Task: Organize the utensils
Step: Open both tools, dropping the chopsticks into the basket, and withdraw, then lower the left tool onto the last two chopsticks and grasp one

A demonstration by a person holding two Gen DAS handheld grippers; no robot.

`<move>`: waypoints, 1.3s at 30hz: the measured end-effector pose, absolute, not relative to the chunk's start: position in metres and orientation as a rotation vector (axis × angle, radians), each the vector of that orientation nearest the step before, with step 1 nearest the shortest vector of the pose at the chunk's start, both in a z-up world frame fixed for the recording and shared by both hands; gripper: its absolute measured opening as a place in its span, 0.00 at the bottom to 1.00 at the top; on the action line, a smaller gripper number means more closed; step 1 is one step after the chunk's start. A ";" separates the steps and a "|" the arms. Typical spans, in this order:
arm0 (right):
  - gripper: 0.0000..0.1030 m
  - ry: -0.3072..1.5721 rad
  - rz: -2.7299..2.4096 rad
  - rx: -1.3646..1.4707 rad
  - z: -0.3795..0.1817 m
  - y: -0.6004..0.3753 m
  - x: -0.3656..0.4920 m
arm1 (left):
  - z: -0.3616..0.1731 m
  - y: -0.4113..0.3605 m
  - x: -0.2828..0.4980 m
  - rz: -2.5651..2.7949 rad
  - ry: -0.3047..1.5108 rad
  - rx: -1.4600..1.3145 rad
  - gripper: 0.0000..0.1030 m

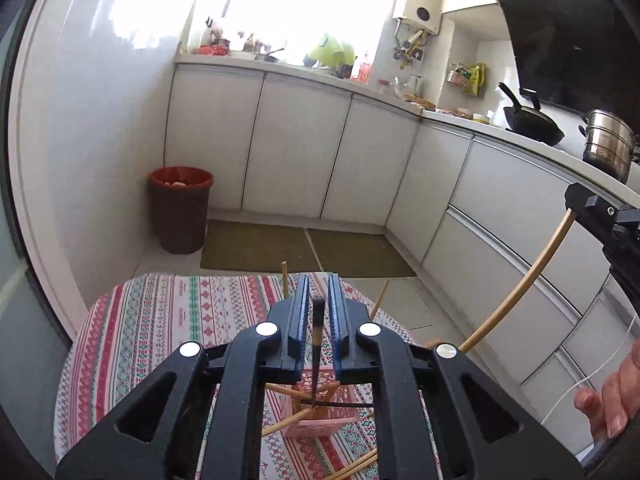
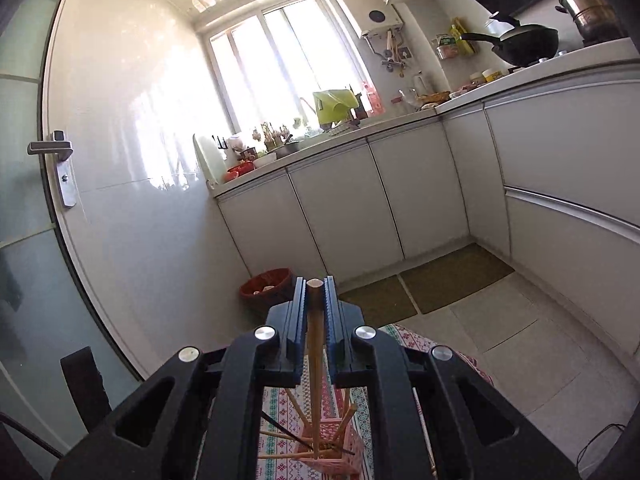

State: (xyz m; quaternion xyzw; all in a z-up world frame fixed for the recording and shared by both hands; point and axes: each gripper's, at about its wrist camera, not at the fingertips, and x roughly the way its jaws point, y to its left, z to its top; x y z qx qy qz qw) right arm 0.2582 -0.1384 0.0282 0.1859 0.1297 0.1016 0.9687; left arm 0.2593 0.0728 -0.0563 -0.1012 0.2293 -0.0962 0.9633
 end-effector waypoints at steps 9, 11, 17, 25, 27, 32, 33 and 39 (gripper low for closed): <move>0.08 0.283 0.182 0.329 0.000 -0.120 0.279 | -0.047 0.128 0.226 -0.097 0.311 -0.388 0.53; 0.08 0.285 0.173 0.319 -0.005 -0.114 0.282 | -0.042 0.136 0.221 -0.084 0.283 -0.401 0.56; 0.12 0.318 0.197 0.327 -0.027 -0.096 0.297 | -0.042 0.137 0.220 -0.072 0.286 -0.378 0.60; 0.42 0.309 0.169 0.296 -0.022 -0.107 0.267 | -0.032 0.120 0.207 -0.069 0.288 -0.274 0.68; 0.42 0.306 0.152 0.276 -0.018 -0.111 0.256 | -0.031 0.114 0.204 -0.074 0.299 -0.258 0.72; 0.51 0.331 0.128 0.248 -0.019 -0.124 0.235 | -0.032 0.101 0.191 -0.085 0.332 -0.230 0.75; 0.58 0.334 0.125 0.247 -0.021 -0.126 0.230 | -0.032 0.097 0.188 -0.087 0.335 -0.222 0.78; 0.83 0.355 0.102 0.246 -0.033 -0.140 0.204 | -0.043 0.083 0.172 -0.086 0.382 -0.194 0.92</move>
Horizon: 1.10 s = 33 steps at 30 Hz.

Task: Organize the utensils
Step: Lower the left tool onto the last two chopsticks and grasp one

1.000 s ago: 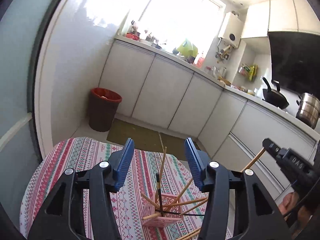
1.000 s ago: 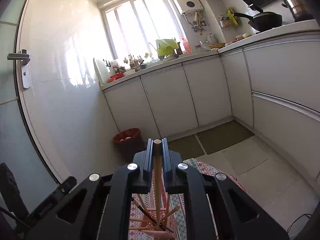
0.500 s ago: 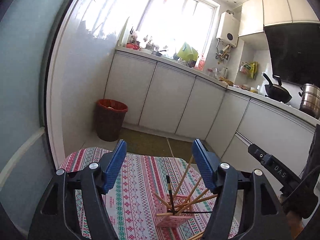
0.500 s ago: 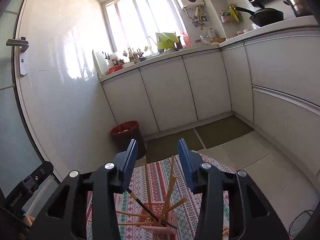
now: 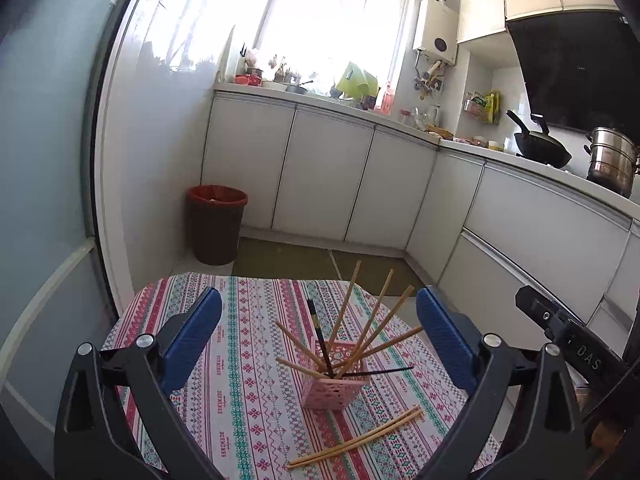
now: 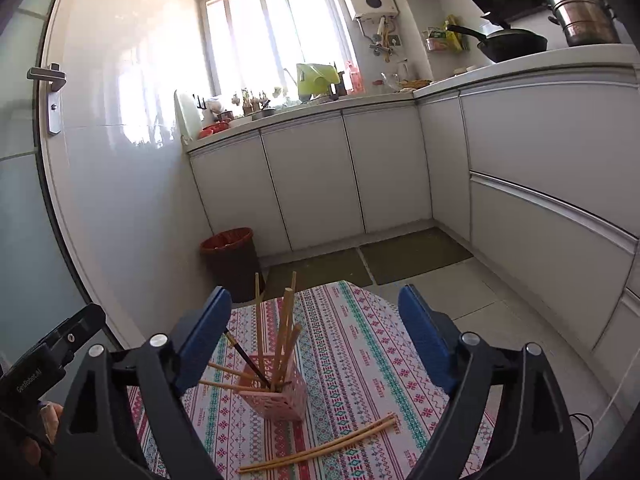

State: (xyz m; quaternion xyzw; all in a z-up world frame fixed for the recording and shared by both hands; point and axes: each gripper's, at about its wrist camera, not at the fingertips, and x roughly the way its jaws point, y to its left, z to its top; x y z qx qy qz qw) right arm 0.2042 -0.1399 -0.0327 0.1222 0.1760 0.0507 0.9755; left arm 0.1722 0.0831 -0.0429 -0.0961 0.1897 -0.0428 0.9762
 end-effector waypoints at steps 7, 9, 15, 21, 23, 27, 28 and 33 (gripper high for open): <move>0.93 0.394 0.097 0.224 -0.045 -0.146 0.183 | -0.058 0.065 0.164 -0.108 0.465 -0.138 0.93; 0.94 0.411 0.105 0.220 -0.049 -0.148 0.178 | -0.059 0.060 0.161 -0.115 0.471 -0.119 0.93; 0.94 0.469 0.132 0.187 -0.064 -0.158 0.157 | -0.073 0.050 0.154 -0.127 0.515 -0.089 0.93; 0.94 0.589 0.188 0.152 -0.091 -0.181 0.132 | -0.100 0.026 0.158 -0.246 0.638 -0.020 0.93; 0.94 0.644 0.191 0.097 -0.107 -0.189 0.124 | -0.117 0.011 0.164 -0.308 0.714 0.028 0.93; 0.94 0.717 0.201 0.022 -0.135 -0.204 0.106 | -0.151 -0.026 0.170 -0.437 0.830 0.165 0.93; 0.94 0.734 0.209 0.029 -0.140 -0.208 0.103 | -0.160 -0.035 0.171 -0.464 0.855 0.195 0.93; 0.94 0.717 0.225 0.111 -0.138 -0.228 0.095 | -0.196 -0.073 0.179 -0.678 0.982 0.262 0.93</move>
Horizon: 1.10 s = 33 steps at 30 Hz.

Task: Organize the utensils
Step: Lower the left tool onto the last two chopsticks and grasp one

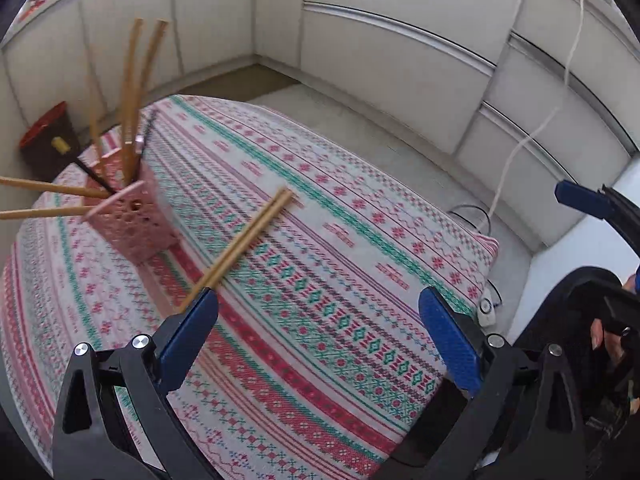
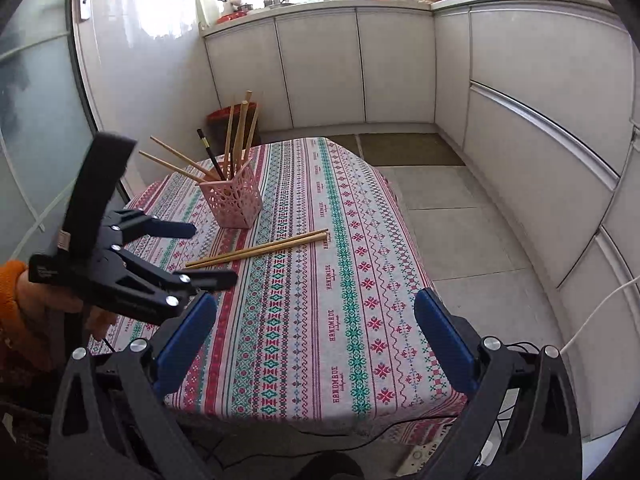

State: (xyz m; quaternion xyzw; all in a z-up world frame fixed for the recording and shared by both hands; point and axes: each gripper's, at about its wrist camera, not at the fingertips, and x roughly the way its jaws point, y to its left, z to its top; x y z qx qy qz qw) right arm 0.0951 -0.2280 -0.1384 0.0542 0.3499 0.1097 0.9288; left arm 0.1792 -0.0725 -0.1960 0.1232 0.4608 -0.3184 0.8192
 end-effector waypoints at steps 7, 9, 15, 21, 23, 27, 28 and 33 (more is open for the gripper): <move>0.94 0.681 0.217 0.240 -0.140 -0.258 0.092 | -0.218 -0.116 0.226 -0.853 1.091 0.268 0.93; 0.94 0.674 0.215 0.263 -0.140 -0.263 0.092 | -0.221 -0.124 0.248 -0.863 1.122 0.228 0.93; 0.94 0.669 0.205 0.300 -0.144 -0.276 0.099 | -0.244 -0.142 0.293 -0.834 1.180 0.234 0.93; 0.94 0.692 0.209 0.370 -0.151 -0.288 0.110 | -0.260 -0.165 0.303 -0.873 1.204 0.314 0.93; 0.94 0.698 0.209 0.402 -0.153 -0.292 0.112 | -0.264 -0.170 0.305 -0.856 1.194 0.355 0.92; 0.94 0.702 0.207 0.455 -0.155 -0.298 0.115 | -0.272 -0.173 0.311 -0.854 1.215 0.387 0.92; 0.94 0.707 0.207 0.467 -0.156 -0.300 0.116 | -0.275 -0.174 0.313 -0.860 1.230 0.390 0.92; 0.94 0.731 0.205 0.511 -0.161 -0.304 0.120 | -0.288 -0.172 0.319 -0.854 1.276 0.441 0.91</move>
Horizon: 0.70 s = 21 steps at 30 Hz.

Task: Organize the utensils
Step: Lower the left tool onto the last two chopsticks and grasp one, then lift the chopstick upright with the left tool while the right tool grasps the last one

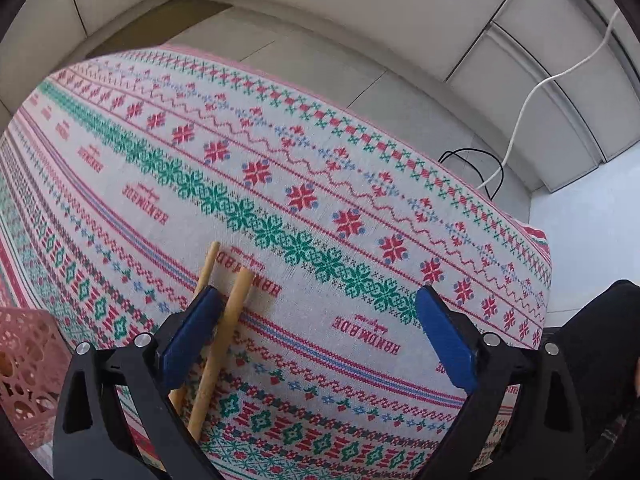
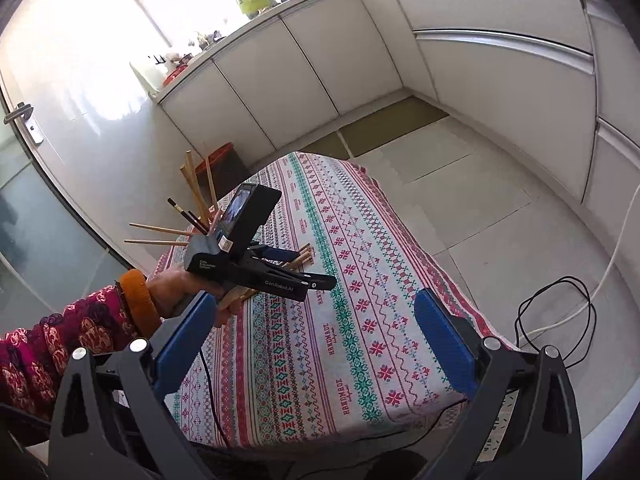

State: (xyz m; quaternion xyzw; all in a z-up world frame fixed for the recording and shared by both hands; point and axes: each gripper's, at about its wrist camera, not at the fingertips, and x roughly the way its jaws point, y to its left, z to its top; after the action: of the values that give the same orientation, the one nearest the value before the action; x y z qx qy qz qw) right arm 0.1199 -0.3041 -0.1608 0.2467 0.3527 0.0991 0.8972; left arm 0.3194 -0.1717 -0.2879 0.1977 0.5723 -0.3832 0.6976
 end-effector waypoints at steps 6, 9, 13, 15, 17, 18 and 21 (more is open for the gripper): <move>0.94 0.738 0.193 0.539 -0.163 -0.307 0.121 | -0.296 -0.191 0.316 -0.782 1.297 0.604 0.88; 0.94 0.744 0.196 0.544 -0.164 -0.308 0.121 | -0.297 -0.200 0.316 -0.737 1.299 0.625 0.80; 0.94 0.744 0.193 0.545 -0.166 -0.309 0.121 | -0.286 -0.193 0.320 -0.684 1.287 0.593 0.42; 0.94 0.747 0.192 0.546 -0.166 -0.309 0.121 | -0.284 -0.184 0.321 -0.667 1.292 0.579 0.20; 0.94 0.749 0.185 0.538 -0.166 -0.307 0.121 | -0.283 -0.177 0.319 -0.659 1.285 0.569 0.16; 0.94 0.750 0.182 0.534 -0.166 -0.307 0.120 | -0.283 -0.174 0.315 -0.654 1.277 0.568 0.14; 0.94 0.754 0.171 0.520 -0.165 -0.306 0.121 | -0.283 -0.165 0.298 -0.638 1.239 0.565 0.07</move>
State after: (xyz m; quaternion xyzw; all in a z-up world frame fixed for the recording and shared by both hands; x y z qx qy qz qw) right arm 0.1207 -0.3059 -0.1653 0.2508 0.3633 0.0822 0.8935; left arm 0.2977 -0.1647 -0.2832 0.2567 0.5629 -0.2898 0.7303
